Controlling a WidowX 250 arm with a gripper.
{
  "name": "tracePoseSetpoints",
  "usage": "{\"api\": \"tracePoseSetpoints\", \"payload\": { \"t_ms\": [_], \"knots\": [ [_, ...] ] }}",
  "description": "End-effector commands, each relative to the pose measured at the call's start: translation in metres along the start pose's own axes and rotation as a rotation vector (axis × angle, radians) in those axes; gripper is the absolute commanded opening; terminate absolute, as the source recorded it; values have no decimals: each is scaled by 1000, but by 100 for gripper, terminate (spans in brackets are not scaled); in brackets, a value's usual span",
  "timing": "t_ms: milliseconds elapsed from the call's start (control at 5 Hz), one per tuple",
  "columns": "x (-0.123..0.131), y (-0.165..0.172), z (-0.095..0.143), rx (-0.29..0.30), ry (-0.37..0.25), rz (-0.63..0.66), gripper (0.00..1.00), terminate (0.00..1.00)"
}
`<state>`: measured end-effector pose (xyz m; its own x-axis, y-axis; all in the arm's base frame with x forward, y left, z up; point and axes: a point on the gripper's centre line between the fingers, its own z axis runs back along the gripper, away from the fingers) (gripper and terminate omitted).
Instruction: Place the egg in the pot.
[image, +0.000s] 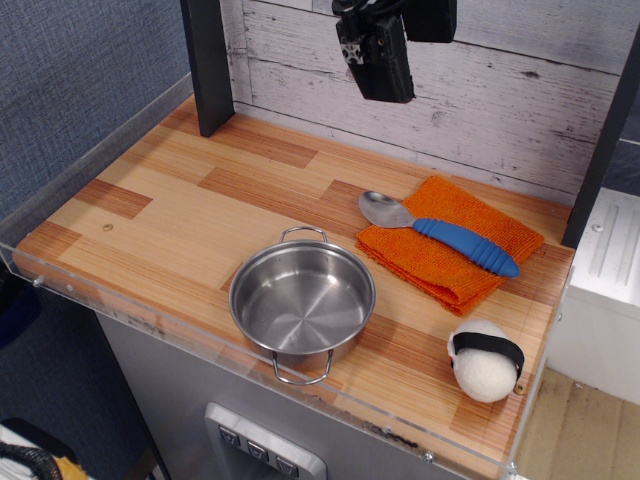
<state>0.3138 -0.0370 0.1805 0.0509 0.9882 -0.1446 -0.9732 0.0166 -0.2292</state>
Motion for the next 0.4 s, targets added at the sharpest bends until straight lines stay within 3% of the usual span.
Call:
{"api": "tracePoseSetpoints", "payload": {
  "t_ms": [0,200],
  "knots": [
    [0,0,0,0,0,0,100,0],
    [-6,9,0,-5,-19,-3,100,0]
  ]
}}
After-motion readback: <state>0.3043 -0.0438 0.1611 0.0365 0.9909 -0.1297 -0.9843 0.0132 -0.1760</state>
